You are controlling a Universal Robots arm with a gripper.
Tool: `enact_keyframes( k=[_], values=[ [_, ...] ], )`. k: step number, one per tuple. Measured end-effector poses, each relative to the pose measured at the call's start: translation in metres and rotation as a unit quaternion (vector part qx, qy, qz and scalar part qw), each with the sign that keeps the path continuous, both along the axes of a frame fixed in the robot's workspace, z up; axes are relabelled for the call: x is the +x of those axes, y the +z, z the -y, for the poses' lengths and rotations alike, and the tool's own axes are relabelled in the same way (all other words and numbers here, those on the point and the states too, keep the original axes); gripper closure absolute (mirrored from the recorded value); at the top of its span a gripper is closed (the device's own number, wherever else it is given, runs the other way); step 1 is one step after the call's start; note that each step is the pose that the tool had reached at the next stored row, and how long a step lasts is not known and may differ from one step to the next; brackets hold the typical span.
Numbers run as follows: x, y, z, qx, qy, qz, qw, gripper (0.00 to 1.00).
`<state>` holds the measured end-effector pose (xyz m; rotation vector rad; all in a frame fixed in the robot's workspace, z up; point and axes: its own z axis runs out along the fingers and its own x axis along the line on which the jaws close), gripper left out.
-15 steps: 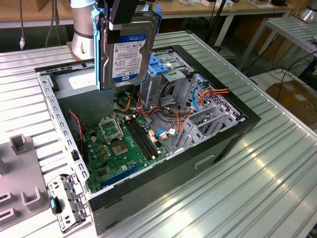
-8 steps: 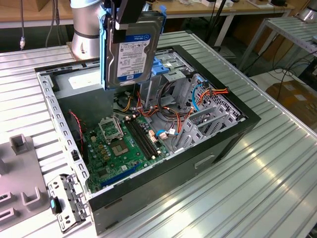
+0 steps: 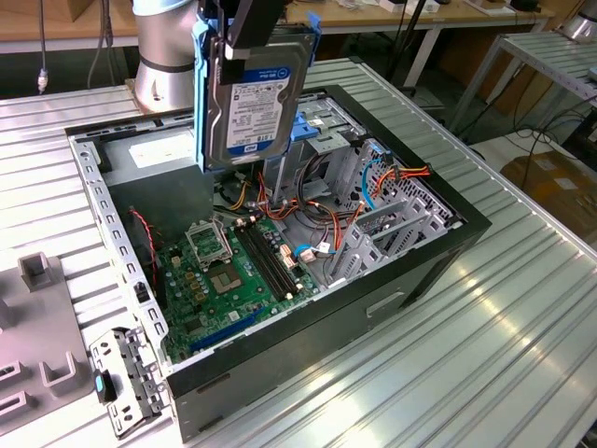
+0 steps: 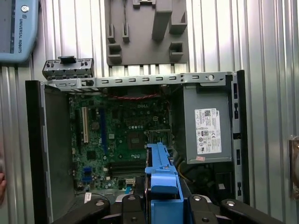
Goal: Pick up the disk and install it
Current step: 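Insert the disk into the insertion slot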
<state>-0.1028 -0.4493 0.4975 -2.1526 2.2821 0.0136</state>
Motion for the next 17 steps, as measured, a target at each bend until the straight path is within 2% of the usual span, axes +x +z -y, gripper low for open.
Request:
enact_keyframes(
  k=[1, 6, 17],
  values=[
    [0.0001, 0.0, 0.0022, 0.0, 0.0, 0.0, 1.0, 0.63],
    [0.0011, -0.0002, 0.0067, 0.0, 0.0, 0.0, 1.0, 0.63],
    [0.0133, -0.0006, 0.0088, -0.0006, 0.0, 0.0, 1.0, 0.63]
  ],
)
